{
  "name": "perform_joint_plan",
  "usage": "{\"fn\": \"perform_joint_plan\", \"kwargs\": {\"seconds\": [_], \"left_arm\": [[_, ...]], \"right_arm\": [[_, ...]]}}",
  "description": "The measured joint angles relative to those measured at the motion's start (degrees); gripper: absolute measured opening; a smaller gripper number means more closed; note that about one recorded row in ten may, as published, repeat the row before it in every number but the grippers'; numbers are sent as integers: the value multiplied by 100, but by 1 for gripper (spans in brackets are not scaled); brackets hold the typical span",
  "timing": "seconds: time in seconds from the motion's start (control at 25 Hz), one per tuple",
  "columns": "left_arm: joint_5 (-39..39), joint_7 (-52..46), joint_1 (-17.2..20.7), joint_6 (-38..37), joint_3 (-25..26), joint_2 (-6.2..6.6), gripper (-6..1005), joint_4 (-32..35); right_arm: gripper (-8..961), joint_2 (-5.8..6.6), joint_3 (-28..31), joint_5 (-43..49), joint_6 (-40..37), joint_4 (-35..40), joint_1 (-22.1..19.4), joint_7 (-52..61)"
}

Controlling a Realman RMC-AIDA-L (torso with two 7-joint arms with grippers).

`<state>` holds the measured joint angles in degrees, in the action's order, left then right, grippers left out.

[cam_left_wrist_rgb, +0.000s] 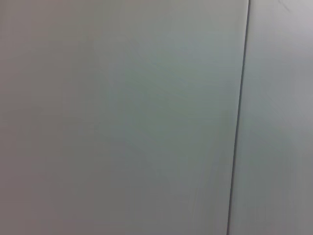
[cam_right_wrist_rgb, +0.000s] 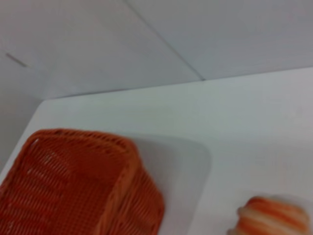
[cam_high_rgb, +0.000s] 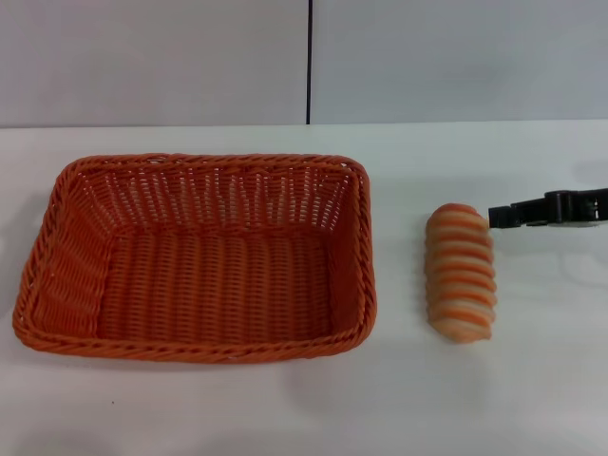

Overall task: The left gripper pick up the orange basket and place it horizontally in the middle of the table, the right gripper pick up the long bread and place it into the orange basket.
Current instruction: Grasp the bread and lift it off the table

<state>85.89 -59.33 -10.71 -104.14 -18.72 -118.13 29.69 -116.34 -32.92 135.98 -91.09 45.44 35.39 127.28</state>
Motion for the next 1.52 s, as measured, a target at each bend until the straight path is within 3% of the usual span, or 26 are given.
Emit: {"fn": "perform_joint_plan", "kwargs": {"seconds": [0.24,0.64,1.2,1.52], "left_arm": [[7,0,40,0,0,1,823,2],[4,38,53,0,33,7,823,-114],[-29,27,-29,-1,37,8,823,-148],[-29,3,-88,10,44,10,822,-148]], "right_arm": [[174,102,-205,51,293,-124,75,278],[629,395,-657,105,1013,-1249,569,279],[633,436,-1134,104,1557,-1787,828,315],[553,406,-1195,83,1558,-1658,798,286]]}}
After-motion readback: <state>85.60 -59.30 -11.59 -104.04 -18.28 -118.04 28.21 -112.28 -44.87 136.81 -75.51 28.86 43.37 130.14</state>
